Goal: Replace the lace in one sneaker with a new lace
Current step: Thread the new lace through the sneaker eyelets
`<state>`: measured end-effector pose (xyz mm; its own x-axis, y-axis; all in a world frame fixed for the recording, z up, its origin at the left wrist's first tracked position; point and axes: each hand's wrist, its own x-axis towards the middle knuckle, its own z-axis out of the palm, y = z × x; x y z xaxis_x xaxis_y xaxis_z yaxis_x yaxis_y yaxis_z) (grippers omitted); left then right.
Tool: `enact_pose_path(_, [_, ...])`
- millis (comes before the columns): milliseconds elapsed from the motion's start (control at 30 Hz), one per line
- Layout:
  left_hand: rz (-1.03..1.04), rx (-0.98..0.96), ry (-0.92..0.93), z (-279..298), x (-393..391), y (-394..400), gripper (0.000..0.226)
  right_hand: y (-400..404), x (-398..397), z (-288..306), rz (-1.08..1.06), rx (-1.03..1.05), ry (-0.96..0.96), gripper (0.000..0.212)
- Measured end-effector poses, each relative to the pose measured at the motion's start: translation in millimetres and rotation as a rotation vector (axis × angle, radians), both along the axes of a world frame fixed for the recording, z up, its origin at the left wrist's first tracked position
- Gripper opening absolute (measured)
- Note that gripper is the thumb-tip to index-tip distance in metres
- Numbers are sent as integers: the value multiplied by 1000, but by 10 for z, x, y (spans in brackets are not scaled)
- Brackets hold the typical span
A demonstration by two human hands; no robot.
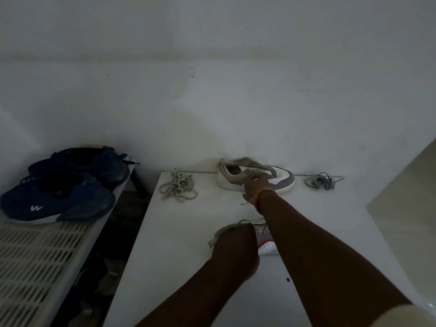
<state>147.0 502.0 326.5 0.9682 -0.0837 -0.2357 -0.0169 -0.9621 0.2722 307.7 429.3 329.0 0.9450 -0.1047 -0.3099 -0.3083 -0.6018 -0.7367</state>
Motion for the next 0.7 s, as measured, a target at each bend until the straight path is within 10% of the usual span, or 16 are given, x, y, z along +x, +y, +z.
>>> enact_pose_path(200, [6,-65,-325,179,235,233,33,-539,-486,-40,-51,67,-64,22])
enact_pose_path(467, [61,-178,-96,29,-109,169,26,-576,-1646,-19,124,78,55,25])
enact_pose_path(700, [298,-387,-60,-13,-664,31,25,-647,-2175,-66,149,-395,-167,25])
